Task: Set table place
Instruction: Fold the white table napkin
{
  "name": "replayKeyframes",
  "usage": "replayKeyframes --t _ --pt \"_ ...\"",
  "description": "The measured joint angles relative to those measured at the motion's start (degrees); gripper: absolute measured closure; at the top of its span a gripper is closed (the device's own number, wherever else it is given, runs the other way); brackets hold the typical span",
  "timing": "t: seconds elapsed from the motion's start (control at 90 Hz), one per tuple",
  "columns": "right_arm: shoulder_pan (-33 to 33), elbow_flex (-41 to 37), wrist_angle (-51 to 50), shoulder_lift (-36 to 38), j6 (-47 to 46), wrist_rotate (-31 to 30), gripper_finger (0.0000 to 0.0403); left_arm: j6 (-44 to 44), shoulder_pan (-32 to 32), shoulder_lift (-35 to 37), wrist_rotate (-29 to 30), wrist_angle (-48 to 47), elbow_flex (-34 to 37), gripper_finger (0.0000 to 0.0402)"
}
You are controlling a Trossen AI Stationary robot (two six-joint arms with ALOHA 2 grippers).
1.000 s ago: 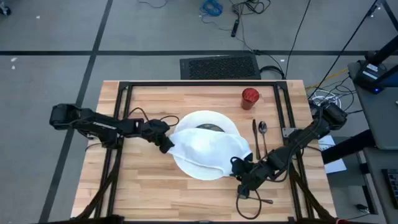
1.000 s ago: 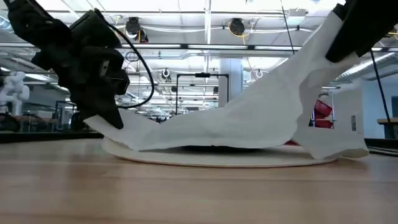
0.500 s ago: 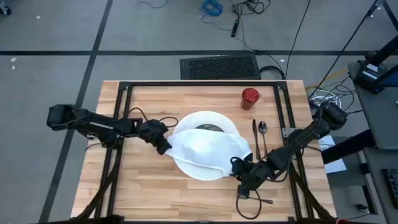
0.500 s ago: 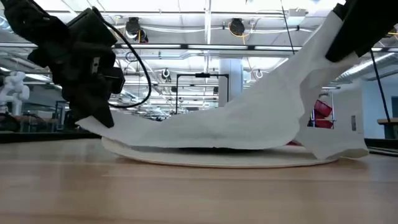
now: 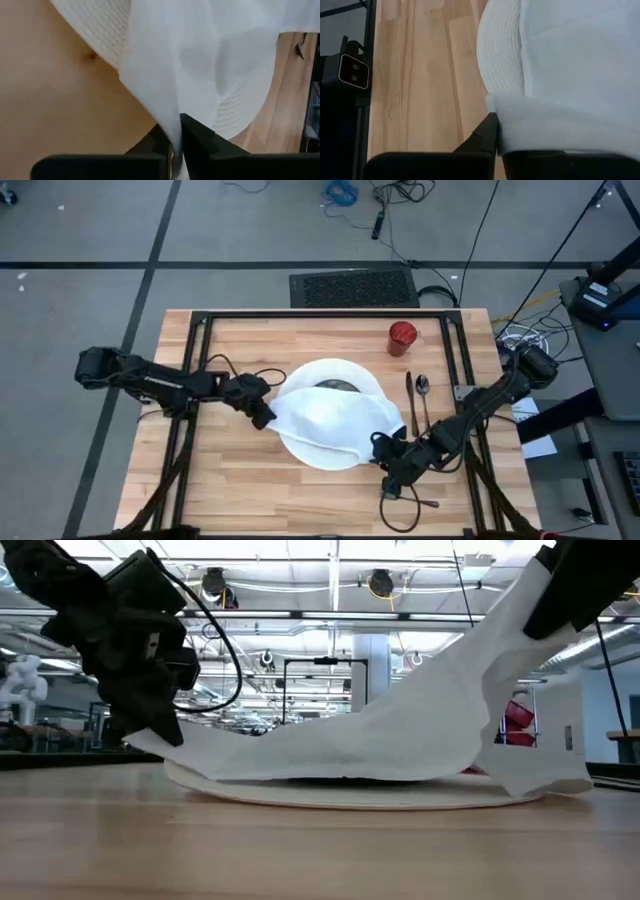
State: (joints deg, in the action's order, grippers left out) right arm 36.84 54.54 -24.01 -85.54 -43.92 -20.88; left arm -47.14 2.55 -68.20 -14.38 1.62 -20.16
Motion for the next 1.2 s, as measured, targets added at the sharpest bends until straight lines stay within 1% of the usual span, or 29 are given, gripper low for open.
replayKeyframes --t 0.078,0.233,0.378,0.511,0.589,0.667,0.789,0.889,0.978,1.078,1.2 --pt "0.00 0.00 0.07 0.00 0.02 0.00 0.0403 -0.12 -0.02 0.45 -2.21 0.37 0.00 0.0391" --pt "0.00 0.00 2.32 0.02 1.50 0.02 0.0403 -0.51 0.00 4.05 -4.58 0.05 0.00 0.0400" --pt "0.02 1.76 3.45 0.33 5.03 0.04 0.0403 -0.37 0.00 9.85 -4.15 -1.11 0.00 0.0401" --pt "0.02 5.90 3.49 1.33 11.90 -0.34 0.0403 0.06 0.00 15.73 -3.31 -0.57 0.00 0.0401" --pt "0.02 9.09 3.03 2.42 17.26 -2.57 0.0403 1.17 0.00 20.19 -2.45 0.13 0.00 0.0401" --pt "0.02 12.42 2.11 3.89 23.09 -6.00 0.0403 2.47 0.00 24.84 -1.48 2.89 0.00 0.0401" --pt "0.02 17.02 1.11 6.63 32.00 -12.59 0.0403 5.79 0.00 33.16 -0.90 10.92 -0.02 0.0401" --pt "0.02 20.10 1.13 9.12 38.35 -16.61 0.0403 9.19 -0.01 40.05 1.21 15.93 -1.19 0.0401" --pt "0.00 21.98 2.57 11.06 42.89 -17.18 0.0403 11.88 0.00 44.86 3.95 19.17 -2.58 0.0401" --pt "0.00 22.18 8.42 12.81 47.52 -17.09 0.0403 14.43 0.00 48.54 5.65 20.82 -4.93 0.0401" --pt "0.00 22.18 15.03 14.02 48.61 -16.70 0.0403 15.72 0.00 49.68 5.91 20.60 -7.75 0.0401"
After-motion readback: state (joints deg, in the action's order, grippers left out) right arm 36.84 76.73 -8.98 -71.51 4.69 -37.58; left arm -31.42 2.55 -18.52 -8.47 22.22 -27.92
